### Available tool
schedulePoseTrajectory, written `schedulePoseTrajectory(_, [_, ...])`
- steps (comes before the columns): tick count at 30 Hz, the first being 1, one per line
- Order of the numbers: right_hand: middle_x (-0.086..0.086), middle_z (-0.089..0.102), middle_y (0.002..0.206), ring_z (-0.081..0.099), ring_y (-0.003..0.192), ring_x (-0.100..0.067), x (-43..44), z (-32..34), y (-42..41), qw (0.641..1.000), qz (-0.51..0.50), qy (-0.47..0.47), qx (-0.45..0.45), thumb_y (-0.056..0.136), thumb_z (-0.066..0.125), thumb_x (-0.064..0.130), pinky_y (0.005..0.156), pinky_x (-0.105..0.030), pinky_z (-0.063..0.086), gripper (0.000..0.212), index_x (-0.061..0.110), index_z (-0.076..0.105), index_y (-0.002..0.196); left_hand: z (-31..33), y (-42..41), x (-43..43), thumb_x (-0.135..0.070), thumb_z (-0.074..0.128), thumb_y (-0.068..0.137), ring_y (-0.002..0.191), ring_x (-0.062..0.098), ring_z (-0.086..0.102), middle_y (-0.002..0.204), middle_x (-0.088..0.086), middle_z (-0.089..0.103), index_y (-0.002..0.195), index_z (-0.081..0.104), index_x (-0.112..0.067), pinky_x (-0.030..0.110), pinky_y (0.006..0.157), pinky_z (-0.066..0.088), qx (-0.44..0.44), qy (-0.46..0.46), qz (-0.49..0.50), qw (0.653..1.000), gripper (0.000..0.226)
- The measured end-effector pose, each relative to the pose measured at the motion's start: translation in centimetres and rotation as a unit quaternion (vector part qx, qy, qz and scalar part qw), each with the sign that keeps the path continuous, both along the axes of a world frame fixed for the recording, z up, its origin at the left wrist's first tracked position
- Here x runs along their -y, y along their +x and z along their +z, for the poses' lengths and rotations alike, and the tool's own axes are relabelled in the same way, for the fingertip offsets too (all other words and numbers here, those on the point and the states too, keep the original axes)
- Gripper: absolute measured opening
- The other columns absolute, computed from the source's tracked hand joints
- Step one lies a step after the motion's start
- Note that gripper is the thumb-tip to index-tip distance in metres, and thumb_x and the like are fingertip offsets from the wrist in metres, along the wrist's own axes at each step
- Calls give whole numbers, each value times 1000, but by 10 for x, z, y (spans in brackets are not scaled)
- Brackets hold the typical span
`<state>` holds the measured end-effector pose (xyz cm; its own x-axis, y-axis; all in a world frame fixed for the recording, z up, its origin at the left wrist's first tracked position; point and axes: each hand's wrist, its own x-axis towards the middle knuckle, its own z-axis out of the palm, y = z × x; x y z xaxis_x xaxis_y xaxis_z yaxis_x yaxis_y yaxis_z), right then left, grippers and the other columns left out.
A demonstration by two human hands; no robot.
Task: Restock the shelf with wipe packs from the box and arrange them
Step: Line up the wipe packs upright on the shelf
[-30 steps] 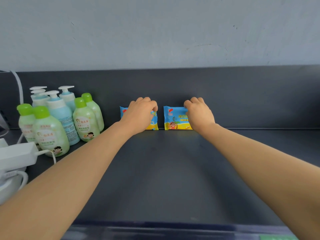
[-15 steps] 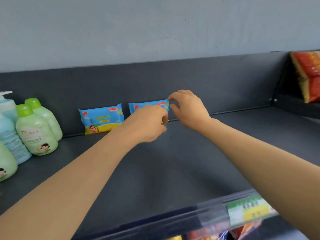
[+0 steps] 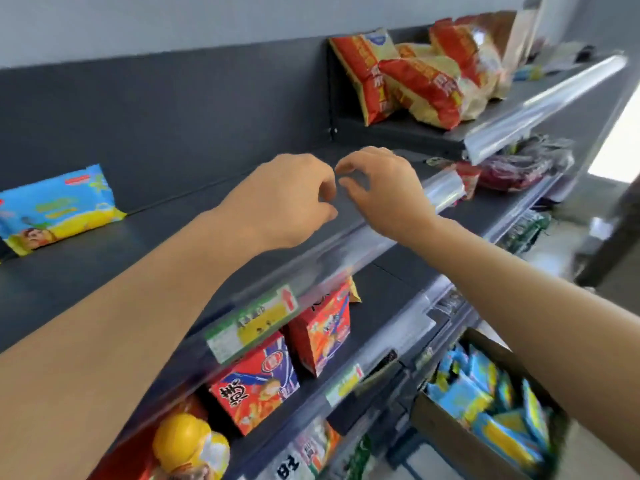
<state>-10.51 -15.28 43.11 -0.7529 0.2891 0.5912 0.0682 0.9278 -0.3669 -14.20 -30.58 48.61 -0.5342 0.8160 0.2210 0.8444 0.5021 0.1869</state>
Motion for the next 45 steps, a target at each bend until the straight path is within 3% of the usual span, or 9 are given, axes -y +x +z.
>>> schedulePoseTrajectory(6, [-8,66,106,57,101,-26,-116,-54,121,987,-146,-70,13,88,55,12,82,-29,40,22,9,68,106,-50,91,-141,-26,62,87,89,21,57,90,0,60,98,67,-14,30,74,44,67,-52,-134,987,17])
schedulePoseTrajectory(13, [-15,66,104,58,102,-33,-211,-170,227,937,-233,-128,228,89,49,11,83,-39,47,24,8,67,105,-172,142,-270,-19,64,84,77,24,58,83,9,63,82,67,-13,28,65,43,187,-205,-158,948,8])
schedulePoseTrajectory(15, [-14,65,110,59,104,-33,-222,-205,246,910,-239,-155,300,90,49,11,84,-37,47,25,10,65,108,-213,148,-289,-19,64,85,83,25,63,90,11,68,89,70,-8,30,69,47,214,-237,-141,937,13])
schedulePoseTrajectory(18, [-13,66,112,60,103,-33,-230,-251,262,871,-228,-200,387,89,48,12,83,-36,48,25,13,64,109,-277,150,-303,-16,63,87,98,27,65,105,14,70,101,71,-3,32,78,51,241,-283,-112,922,21])
schedulePoseTrajectory(27, [-16,61,118,59,104,-34,-247,-360,261,801,-185,-283,495,92,45,9,87,-38,50,31,8,57,121,-425,123,-293,-10,54,91,90,29,62,106,17,67,90,66,-4,36,74,49,299,-327,2,897,14])
schedulePoseTrajectory(33, [-11,54,130,58,101,-28,-259,-415,248,770,-170,-303,535,93,37,3,71,-31,43,48,25,46,135,-479,111,-299,-9,52,90,92,30,59,104,15,61,95,58,-5,36,73,46,296,-326,24,897,9])
schedulePoseTrajectory(37, [-8,48,138,52,119,-28,-268,-434,246,751,-168,-273,577,95,33,2,82,-32,46,52,27,41,140,-507,110,-305,-10,50,92,92,26,55,118,14,58,119,52,-5,36,73,46,302,-334,17,893,28])
schedulePoseTrajectory(42, [-1,37,147,45,128,-26,-269,-445,248,723,-151,-289,609,98,31,3,101,-32,44,48,15,35,144,-534,116,-307,-10,53,91,108,30,58,123,14,58,126,47,-6,35,84,50,335,-348,34,875,35])
schedulePoseTrajectory(45, [-6,54,121,54,107,-26,-270,-459,251,732,-156,-266,608,99,39,26,84,-33,48,33,13,49,128,-543,120,-308,-7,56,90,104,30,58,119,15,60,115,55,-3,34,81,48,335,-325,46,883,25])
